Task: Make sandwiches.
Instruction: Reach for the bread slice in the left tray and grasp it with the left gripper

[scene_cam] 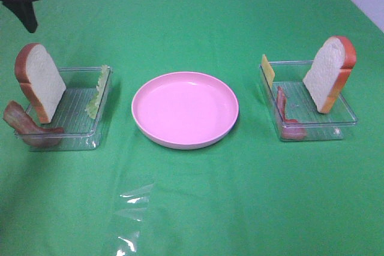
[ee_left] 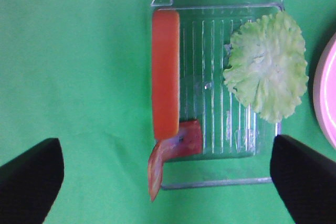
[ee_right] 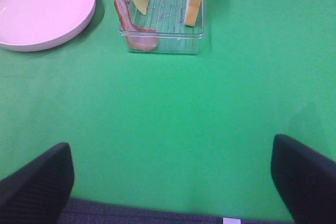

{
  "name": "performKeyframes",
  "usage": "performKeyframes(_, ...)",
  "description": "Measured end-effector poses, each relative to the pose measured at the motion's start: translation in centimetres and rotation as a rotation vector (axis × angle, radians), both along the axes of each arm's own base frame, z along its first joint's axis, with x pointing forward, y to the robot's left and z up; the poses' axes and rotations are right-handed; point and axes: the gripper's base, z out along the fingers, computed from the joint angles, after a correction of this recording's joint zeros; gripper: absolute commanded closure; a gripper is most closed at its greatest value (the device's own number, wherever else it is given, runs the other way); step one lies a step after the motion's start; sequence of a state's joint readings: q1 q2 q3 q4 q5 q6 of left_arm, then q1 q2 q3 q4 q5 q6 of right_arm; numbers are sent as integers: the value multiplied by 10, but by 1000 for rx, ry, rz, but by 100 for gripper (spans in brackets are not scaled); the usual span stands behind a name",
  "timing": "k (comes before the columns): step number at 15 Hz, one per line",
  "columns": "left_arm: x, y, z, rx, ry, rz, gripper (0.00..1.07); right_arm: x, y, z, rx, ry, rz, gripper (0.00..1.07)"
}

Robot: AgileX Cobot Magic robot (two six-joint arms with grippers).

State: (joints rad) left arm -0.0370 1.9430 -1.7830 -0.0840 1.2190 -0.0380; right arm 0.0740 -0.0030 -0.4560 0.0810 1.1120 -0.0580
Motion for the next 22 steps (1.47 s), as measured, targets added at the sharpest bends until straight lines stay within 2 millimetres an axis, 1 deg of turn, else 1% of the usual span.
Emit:
performKeyframes(1,16,-7,-17,-4,22,-1,4,0,0,0,0,0,0,9)
performKeyframes(2,24,-8,-26,-6,34,4,4,0,0,0,0,0,0,9)
performKeyframes(3,27,-8,-31,-7,41,6,4,0,0,0,0,0,0,9)
performKeyframes(4,33,-9,-42,-6,61,8,4,0,0,0,0,0,0,9)
performKeyframes(9,45,-9,-88,5,156,2,4,0,0,0,0,0,0,9)
performKeyframes(11,47,-8,-101,16,183,-10,5,0,0,0,0,0,0,9)
performKeyframes(12,47,-8,-102,18,184,-15,7,0,0,0,0,0,0,9)
performKeyframes(13,47,-8,-102,18,183,-19,12,0,0,0,0,0,0,9)
performKeyframes(15,47,-8,-102,19,183,-21,32,0,0,0,0,0,0,9)
performKeyframes(16,47,-8,-102,19,183,-21,38,0,0,0,0,0,0,9)
performKeyframes(17,47,-8,-102,19,183,-21,40,0,0,0,0,0,0,9)
performKeyframes(22,47,-8,-102,19,183,-21,40,0,0,0,0,0,0,9)
